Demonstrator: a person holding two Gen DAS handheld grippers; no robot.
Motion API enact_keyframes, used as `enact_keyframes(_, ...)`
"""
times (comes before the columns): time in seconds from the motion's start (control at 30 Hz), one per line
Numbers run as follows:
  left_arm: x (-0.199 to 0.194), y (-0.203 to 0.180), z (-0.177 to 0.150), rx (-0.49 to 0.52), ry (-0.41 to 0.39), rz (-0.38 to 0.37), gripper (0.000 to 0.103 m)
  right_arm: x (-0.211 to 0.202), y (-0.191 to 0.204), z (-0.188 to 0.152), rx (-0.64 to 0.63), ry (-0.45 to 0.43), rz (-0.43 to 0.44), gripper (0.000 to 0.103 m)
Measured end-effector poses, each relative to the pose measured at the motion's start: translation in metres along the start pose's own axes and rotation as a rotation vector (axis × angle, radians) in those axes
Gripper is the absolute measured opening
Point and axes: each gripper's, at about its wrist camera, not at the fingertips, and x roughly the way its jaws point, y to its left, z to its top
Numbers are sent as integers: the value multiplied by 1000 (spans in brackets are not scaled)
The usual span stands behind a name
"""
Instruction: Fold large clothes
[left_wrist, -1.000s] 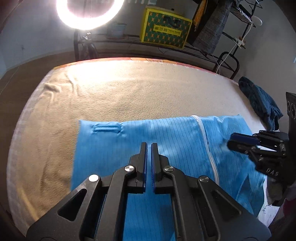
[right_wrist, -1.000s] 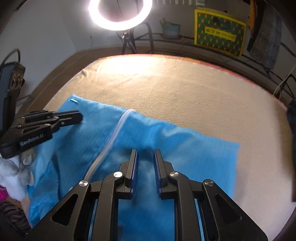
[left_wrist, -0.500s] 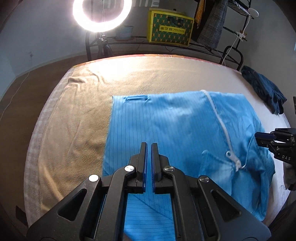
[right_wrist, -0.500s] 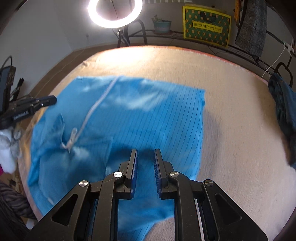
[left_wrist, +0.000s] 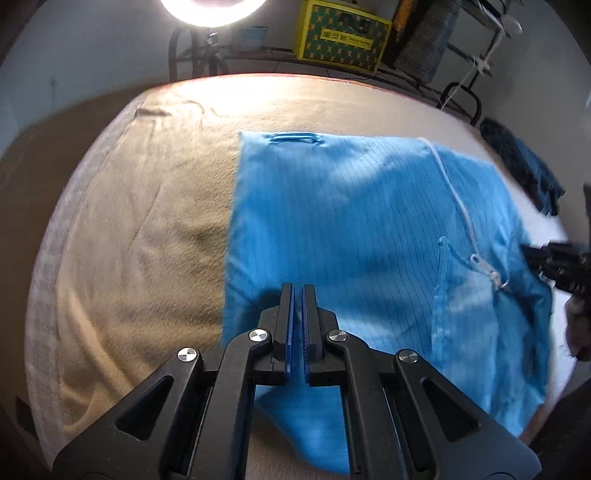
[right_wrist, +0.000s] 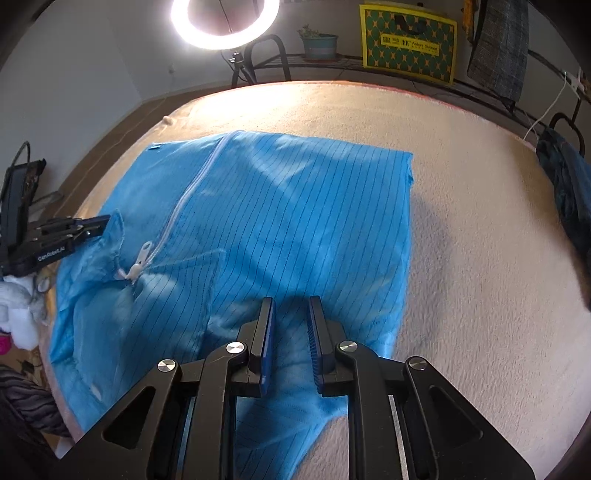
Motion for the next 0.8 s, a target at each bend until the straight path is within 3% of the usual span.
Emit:
enact_keyframes(0.03,-7,12,-2,-53,9,-42,2,-4,0,-1,-6,11,14,16)
enact_keyframes(0.07,-11,21,-2,-91,17,-79,12,-12,-3,-4,-5,10,32,16)
enact_keyframes(0.1,-17,33,-3,-137,27,-130,37,-19,-7,-6,8,-1,48,18)
enact_keyframes(0.17,-26,53,-3,-217,16,-209,63,-37,-22,-11,68,-54,99,32)
enact_keyframes(0.23,-29,67,-1,-277,6,-264,63,-52,-40,-15,136,-128,130,59)
enact_keyframes(0.27,-27,76,2,-325,6,-297,63,-54,-48,-17,167,-153,138,61)
enact_keyframes(0.43,-1,95,5,-482,75,-438,63,-37,-93,-26,382,-122,293,61)
enact_keyframes(0.6,21,98,11,-502,122,-507,63,-8,-105,-26,462,-60,418,61)
enact_keyframes(0.73,29,103,18,-533,128,-557,63,-1,-110,-27,510,-72,508,61)
enact_keyframes(0.8,33,101,22,-533,130,-573,63,6,-109,-26,522,-64,548,54)
